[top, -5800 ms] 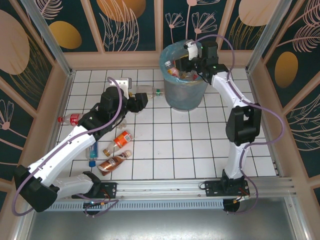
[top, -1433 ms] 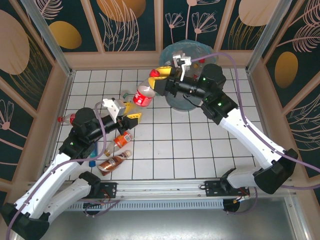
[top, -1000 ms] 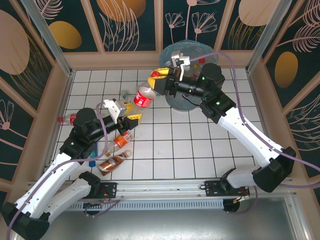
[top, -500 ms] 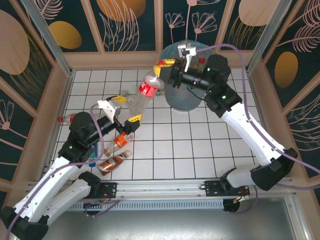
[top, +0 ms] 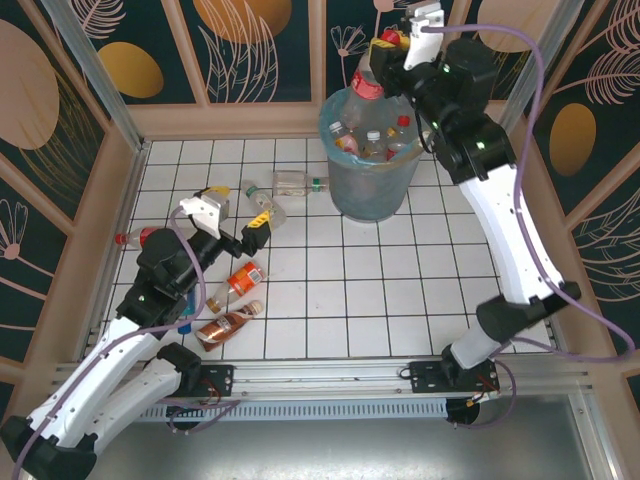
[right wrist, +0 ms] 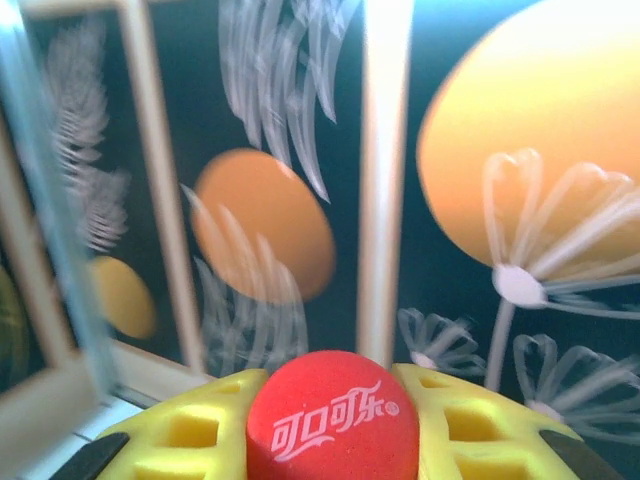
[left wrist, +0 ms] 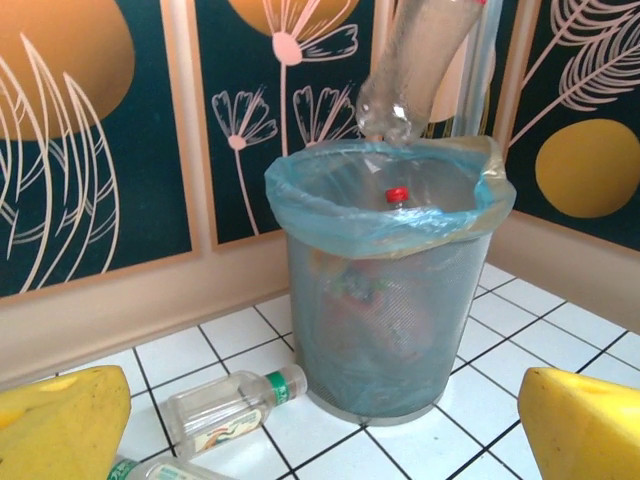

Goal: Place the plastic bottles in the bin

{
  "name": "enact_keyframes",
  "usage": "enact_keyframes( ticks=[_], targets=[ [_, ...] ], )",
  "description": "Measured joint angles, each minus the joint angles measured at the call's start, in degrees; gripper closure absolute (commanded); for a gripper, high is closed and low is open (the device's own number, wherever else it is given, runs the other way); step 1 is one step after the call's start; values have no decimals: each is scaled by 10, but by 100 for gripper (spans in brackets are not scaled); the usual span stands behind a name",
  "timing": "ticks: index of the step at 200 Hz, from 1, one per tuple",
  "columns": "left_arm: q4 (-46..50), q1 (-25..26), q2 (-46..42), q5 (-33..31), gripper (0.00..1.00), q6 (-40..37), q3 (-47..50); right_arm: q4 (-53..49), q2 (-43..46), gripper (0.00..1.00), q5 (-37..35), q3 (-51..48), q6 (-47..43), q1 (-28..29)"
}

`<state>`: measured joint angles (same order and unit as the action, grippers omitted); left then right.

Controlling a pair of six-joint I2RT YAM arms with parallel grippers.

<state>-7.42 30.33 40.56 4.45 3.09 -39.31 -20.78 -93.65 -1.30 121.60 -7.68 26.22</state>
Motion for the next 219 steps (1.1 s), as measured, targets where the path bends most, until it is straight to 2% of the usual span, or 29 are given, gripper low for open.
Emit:
enact_keyframes(
  ticks=[44, 74, 119, 168, 219],
  targets=[
    [0, 0, 12, -15, 2, 7, 11, -122, -114, 97, -49, 33, -38, -35],
    [0, 0, 19, -20, 2, 15, 17, -158, -129, 96, -49, -9, -40, -47],
    [0, 0, 24, -20, 2, 17, 17, -138, -128, 92, -37, -77, -38, -64],
    [0, 0, 31, -22, 2, 24, 17, -78, -127, 83, 0, -165, -35, -93],
    [3, 0, 30, -28, 2, 28, 17, -40, -127, 75, 29, -208, -35, -105]
  ],
)
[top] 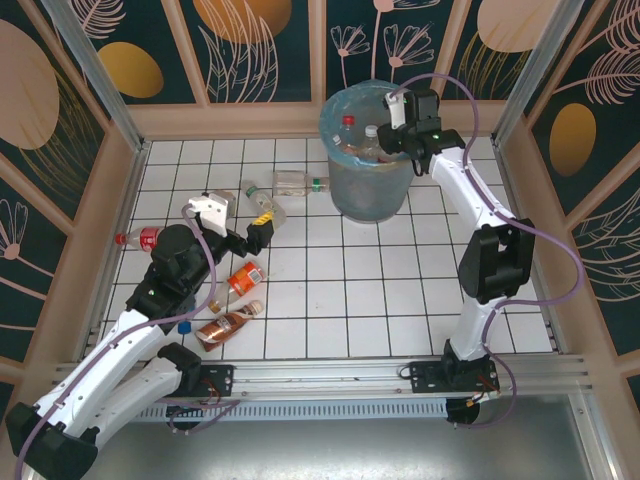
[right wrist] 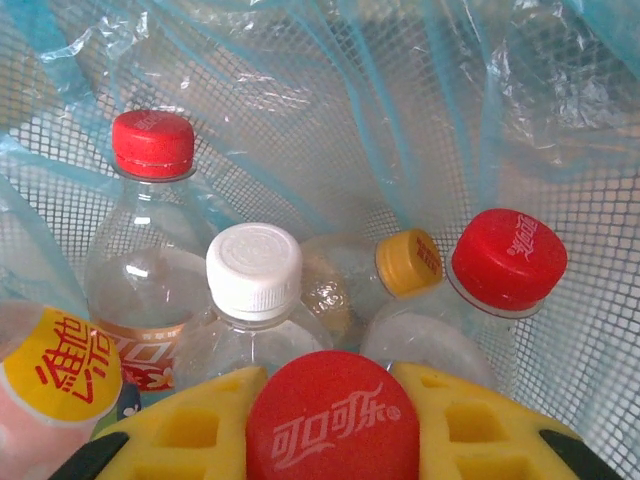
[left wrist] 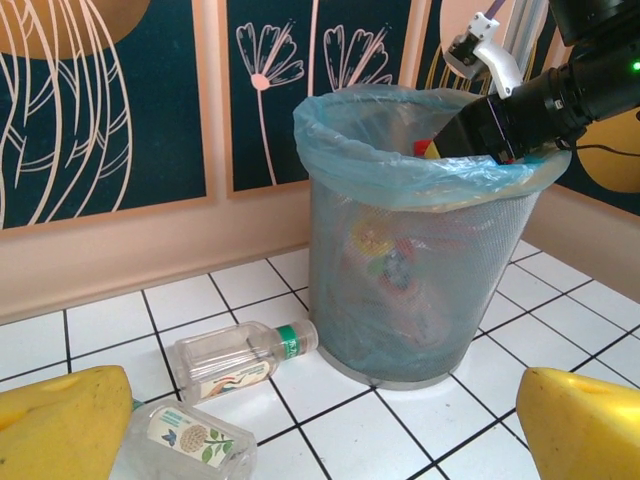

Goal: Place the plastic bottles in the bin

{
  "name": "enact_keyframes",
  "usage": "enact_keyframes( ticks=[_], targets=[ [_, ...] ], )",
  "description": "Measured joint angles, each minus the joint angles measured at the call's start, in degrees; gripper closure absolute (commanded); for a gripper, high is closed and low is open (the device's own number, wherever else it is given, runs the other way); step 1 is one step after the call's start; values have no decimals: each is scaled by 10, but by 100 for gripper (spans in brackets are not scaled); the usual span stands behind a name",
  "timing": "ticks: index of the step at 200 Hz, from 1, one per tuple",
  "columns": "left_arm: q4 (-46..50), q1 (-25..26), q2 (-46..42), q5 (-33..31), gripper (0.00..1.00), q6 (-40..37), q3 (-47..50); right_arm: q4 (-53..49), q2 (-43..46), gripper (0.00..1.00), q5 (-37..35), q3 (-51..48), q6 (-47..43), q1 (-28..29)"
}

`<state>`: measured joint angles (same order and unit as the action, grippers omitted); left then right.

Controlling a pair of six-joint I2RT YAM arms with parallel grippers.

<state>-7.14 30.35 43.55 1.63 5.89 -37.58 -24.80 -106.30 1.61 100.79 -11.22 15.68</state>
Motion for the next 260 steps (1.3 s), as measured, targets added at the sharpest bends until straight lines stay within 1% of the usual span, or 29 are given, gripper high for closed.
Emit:
enact_keyframes(
  ticks=[31, 48, 66, 82, 107, 114, 118, 121, 129, 131, 135, 159, 178, 204, 228, 247, 260],
  targets=[
    [2, 0, -4, -8, 2, 0, 0, 0, 0, 70, 4, -1, 0, -5],
    [4, 0, -5, -9, 2, 0, 0, 0, 0, 64, 4, -1, 0, -6],
    [9, 0, -5, -11, 2, 2, 0, -4, 0, 52, 6, 0, -1, -7],
    [19, 0, -5, -18, 3, 7, 0, -15, 0, 44, 14, 8, 7, -8],
    [54, 0, 5, -45, 4, 27, -20, -29, 0, 31, 20, 37, 16, -7],
    [67, 0, 9, -57, 5, 37, -30, -32, 0, 22, 19, 47, 19, -6],
    [75, 0, 11, -64, 5, 43, -36, -33, 1, 20, 15, 54, 25, -5],
    [82, 0, 13, -69, 5, 47, -42, -33, 1, 16, 14, 58, 22, -5],
    [101, 0, 16, -85, 5, 62, -57, -33, 5, 12, 9, 67, 28, -3],
    [104, 0, 17, -88, 5, 65, -60, -34, 8, 6, 6, 68, 30, -1],
    [114, 0, 18, -98, 5, 73, -68, -34, 12, 4, 3, 71, 28, 0],
    [170, 0, 19, -155, 6, 132, -110, -37, 52, 3, -20, 72, 30, 25],
    [223, 0, 19, -206, 16, 193, -136, -33, 90, 3, -39, 71, 30, 52],
    [280, 0, 22, -263, 19, 266, -155, 9, 160, 2, -61, 27, 30, 97],
    [297, 0, 32, -279, 19, 314, -158, 59, 217, 2, -57, -35, 37, 131],
    [296, -10, 44, -275, 18, 342, -158, 97, 245, 4, -43, -84, 47, 151],
    [294, -28, 59, -263, 17, 361, -159, 117, 255, 4, -30, -114, 59, 162]
  ],
)
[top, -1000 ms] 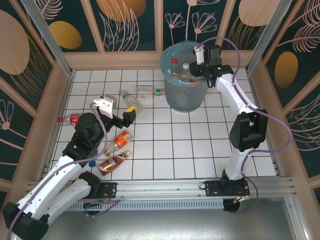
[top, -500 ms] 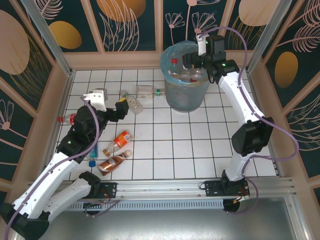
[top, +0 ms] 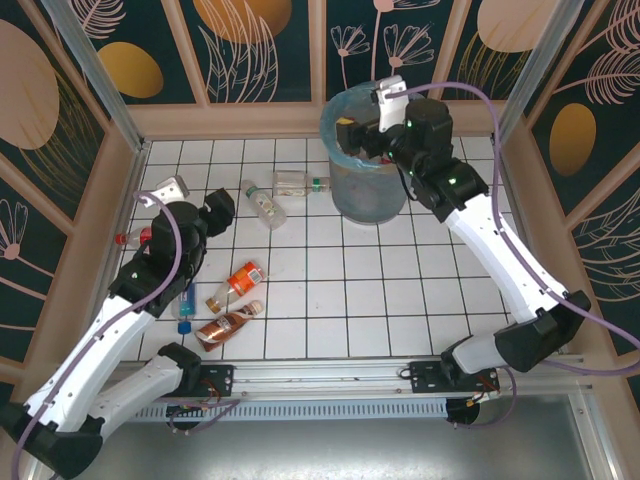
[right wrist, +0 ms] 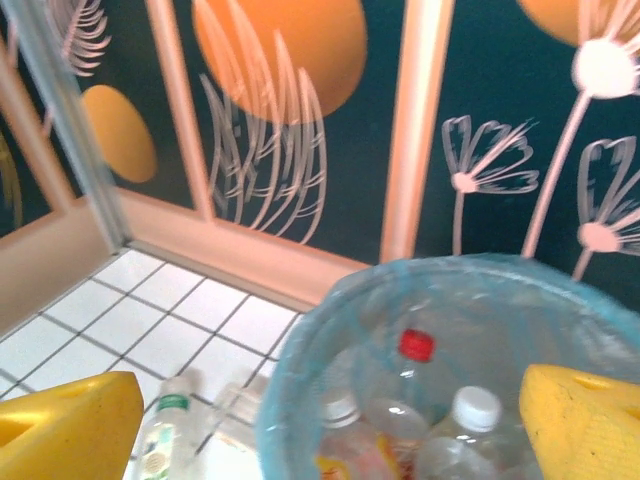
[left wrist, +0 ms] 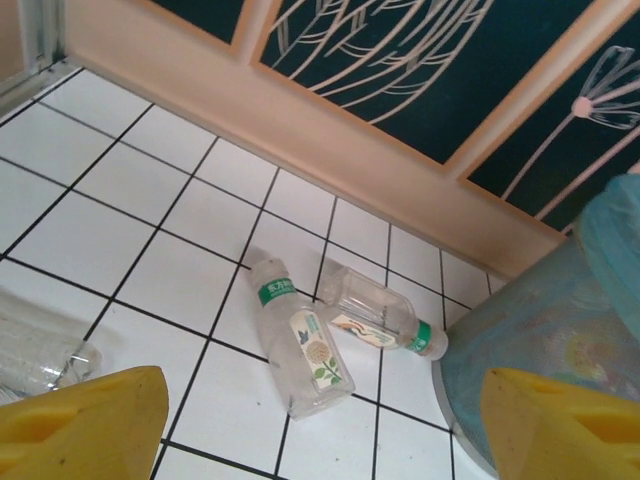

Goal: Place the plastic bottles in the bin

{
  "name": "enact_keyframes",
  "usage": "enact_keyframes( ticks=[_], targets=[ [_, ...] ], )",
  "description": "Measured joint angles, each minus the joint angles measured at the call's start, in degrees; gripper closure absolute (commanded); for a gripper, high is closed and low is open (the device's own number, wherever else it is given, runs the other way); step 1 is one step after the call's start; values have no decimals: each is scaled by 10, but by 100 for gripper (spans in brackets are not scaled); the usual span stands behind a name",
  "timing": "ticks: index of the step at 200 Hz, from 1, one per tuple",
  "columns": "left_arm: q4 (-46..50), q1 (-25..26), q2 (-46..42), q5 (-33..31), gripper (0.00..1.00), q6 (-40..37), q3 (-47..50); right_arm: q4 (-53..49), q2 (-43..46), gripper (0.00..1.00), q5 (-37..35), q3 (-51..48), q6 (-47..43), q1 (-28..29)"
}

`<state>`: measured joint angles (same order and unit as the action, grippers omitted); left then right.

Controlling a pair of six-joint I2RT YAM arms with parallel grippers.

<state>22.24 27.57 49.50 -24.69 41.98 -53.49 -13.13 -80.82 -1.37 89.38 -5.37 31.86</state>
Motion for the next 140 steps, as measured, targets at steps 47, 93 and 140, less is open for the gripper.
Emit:
enact_keyframes(
  ticks=[47, 93, 140],
  targets=[
    [-10, -83, 88, 52, 2, 69, -6, 31, 3, 6, 40, -86, 42, 12],
    [-32, -177, 108, 81, 1, 146, 10, 35, 11, 7, 60, -126, 59, 12],
    [-22, -257, 147, 92, 1, 253, 44, 43, 34, 7, 66, -145, 59, 12]
  ],
)
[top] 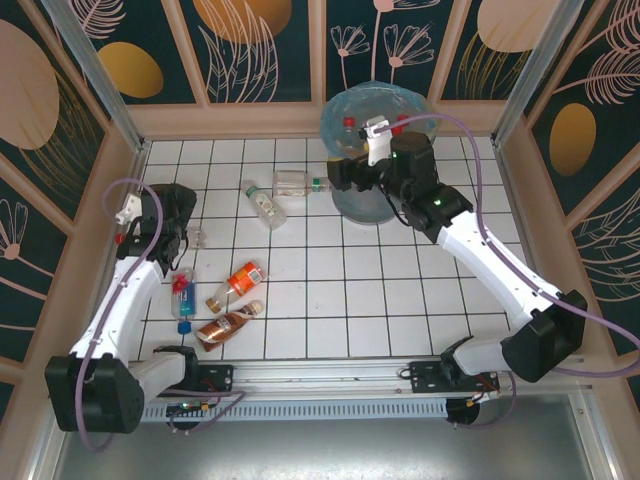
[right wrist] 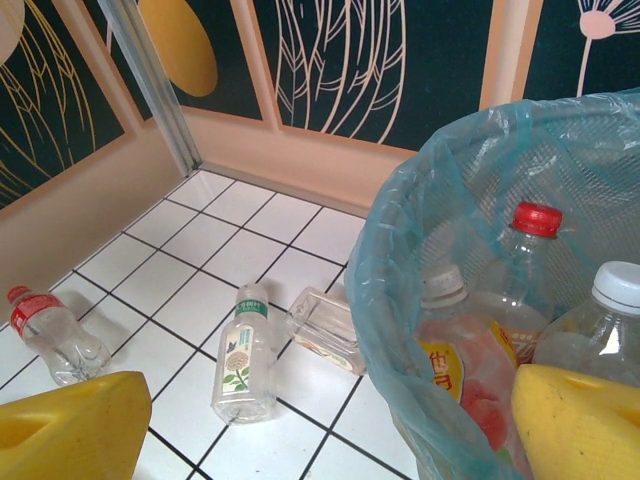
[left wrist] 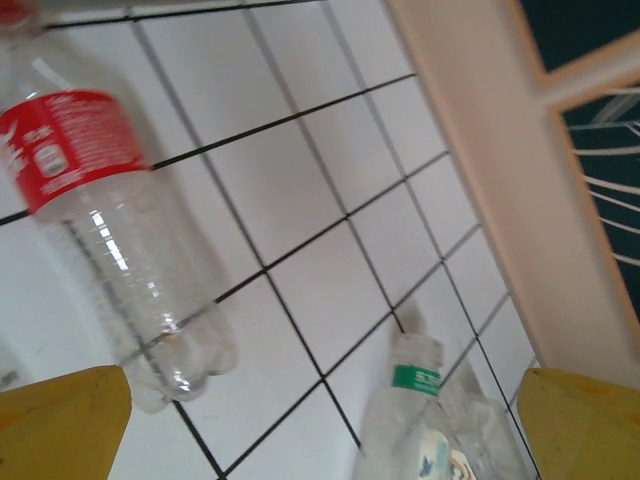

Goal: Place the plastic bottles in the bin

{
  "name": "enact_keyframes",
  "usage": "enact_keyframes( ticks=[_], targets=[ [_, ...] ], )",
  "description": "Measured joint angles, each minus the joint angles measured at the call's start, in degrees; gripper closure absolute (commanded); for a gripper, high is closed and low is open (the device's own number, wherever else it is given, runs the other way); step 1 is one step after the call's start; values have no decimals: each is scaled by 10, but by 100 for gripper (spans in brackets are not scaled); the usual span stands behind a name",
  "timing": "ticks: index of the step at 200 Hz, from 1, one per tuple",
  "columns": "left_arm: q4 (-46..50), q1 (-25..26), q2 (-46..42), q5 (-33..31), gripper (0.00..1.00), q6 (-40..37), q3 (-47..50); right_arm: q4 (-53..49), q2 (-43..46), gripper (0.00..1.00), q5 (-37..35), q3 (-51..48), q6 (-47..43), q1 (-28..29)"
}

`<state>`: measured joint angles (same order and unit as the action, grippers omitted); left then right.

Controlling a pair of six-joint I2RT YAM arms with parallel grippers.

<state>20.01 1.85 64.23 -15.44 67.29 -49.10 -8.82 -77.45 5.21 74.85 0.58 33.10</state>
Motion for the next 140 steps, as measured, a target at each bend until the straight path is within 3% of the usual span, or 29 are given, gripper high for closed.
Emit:
enact_keyframes(
  ticks=[51, 107, 140],
  targets=[
    [4, -59, 98, 33, 1, 37, 6, 14, 6, 7, 14, -19, 0, 0],
    [19, -86, 251, 71, 1, -19, -50, 24, 14, 7, 19, -43, -2, 0],
    [21, -86, 295, 75, 1, -42, -82, 26, 14, 7, 19, -46, -2, 0]
  ],
)
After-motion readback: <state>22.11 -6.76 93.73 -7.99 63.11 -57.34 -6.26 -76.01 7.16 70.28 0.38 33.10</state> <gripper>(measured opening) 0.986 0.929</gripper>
